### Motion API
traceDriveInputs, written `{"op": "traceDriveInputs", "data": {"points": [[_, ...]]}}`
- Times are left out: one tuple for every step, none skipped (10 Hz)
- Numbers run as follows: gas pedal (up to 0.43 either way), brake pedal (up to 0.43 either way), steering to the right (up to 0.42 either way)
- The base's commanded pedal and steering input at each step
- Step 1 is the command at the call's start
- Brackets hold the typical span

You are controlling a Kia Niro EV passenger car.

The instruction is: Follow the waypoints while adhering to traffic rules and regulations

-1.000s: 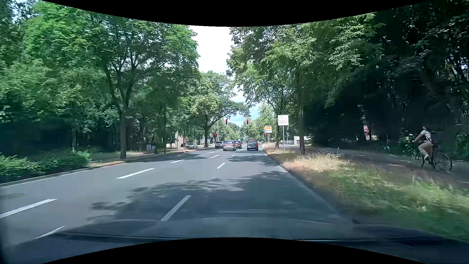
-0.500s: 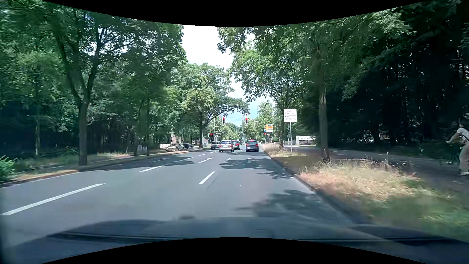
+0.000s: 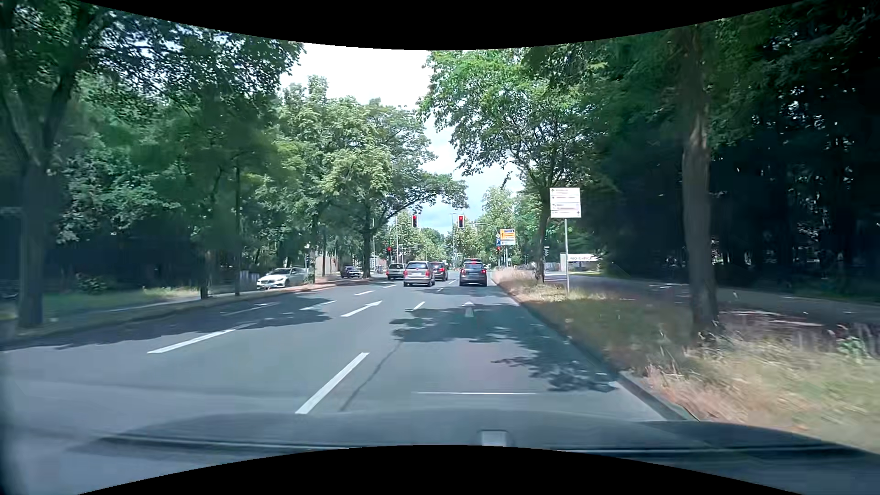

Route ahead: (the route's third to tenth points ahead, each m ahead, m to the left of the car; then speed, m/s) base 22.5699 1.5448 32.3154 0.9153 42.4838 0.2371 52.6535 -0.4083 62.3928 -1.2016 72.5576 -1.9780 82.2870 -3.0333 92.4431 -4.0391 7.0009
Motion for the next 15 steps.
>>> {"op": "traceDriveInputs", "data": {"points": [[0.0,0.018,0.004],[0.028,0.018,0.004],[0.039,0.018,0.009],[0.039,0.018,0.013],[0.039,0.018,0.014],[0.039,0.018,0.01],[0.039,0.018,0.005],[0.039,0.018,0.005],[0.039,0.018,0.005],[0.039,0.018,0.005],[0.039,0.018,0.005],[0.039,0.018,0.005],[0.039,0.018,0.007],[0.028,0.018,0.014],[0.0,0.018,0.017]]}}
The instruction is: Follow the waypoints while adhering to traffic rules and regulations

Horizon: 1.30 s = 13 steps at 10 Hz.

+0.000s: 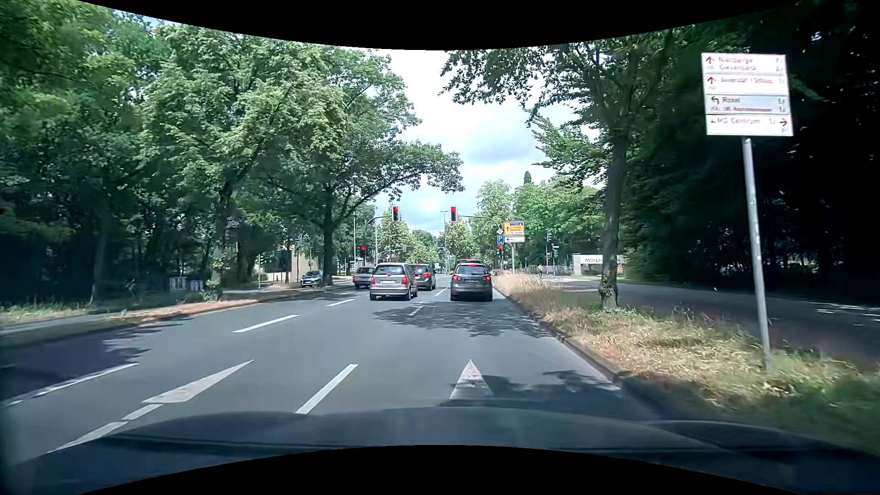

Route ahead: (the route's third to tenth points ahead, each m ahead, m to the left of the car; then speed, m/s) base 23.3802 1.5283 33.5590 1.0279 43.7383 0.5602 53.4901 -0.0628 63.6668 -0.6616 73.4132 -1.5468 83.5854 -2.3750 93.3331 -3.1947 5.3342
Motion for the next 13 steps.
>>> {"op": "traceDriveInputs", "data": {"points": [[0.0,0.018,0.012],[0.0,0.018,0.006],[0.0,0.018,0.005],[0.0,0.018,0.006],[0.0,0.018,0.008],[0.0,0.018,0.01],[0.0,0.018,0.014],[0.0,0.018,0.017],[0.0,0.018,0.019],[0.0,0.03,0.013],[0.0,0.067,0.008],[0.0,0.116,0.008],[0.0,0.128,0.008]]}}
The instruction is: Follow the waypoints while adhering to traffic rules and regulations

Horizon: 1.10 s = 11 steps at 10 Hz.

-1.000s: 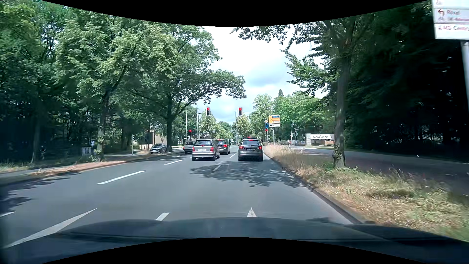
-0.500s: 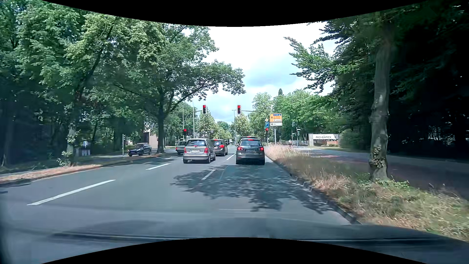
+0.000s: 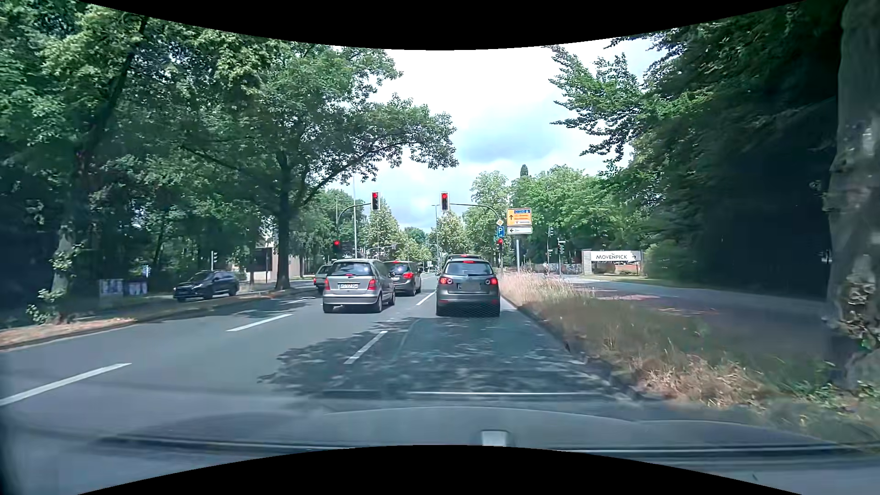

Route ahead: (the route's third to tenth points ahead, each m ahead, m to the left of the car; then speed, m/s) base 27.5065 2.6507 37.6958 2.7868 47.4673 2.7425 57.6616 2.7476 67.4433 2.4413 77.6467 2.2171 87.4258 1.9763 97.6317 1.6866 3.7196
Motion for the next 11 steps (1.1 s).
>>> {"op": "traceDriveInputs", "data": {"points": [[0.0,0.134,0.008],[0.0,0.134,0.008],[0.0,0.134,0.01],[0.0,0.134,0.013],[0.0,0.14,0.011],[0.0,0.14,0.006],[0.0,0.14,0.005],[0.0,0.146,0.005],[0.0,0.152,0.005],[0.0,0.165,0.004],[0.0,0.165,0.004]]}}
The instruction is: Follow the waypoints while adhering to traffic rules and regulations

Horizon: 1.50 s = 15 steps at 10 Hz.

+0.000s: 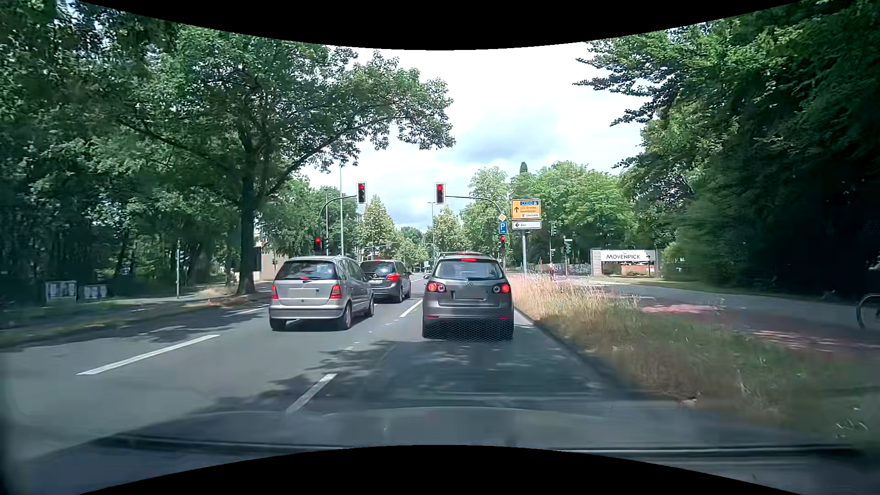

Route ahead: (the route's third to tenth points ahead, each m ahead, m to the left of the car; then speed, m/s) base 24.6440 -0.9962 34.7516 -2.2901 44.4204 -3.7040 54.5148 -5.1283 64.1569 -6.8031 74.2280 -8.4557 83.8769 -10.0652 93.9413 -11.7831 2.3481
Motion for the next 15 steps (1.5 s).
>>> {"op": "traceDriveInputs", "data": {"points": [[0.0,0.171,0.004],[0.0,0.171,0.005],[0.0,0.171,0.004],[0.0,0.159,0.004],[0.0,0.14,0.004],[0.0,0.122,0.005],[0.0,0.122,0.005],[0.0,0.128,0.005],[0.0,0.128,0.004],[0.0,0.128,0.004],[0.0,0.122,0.005],[0.0,0.116,0.004],[0.0,0.091,0.004],[0.0,0.079,0.004],[0.0,0.085,0.004]]}}
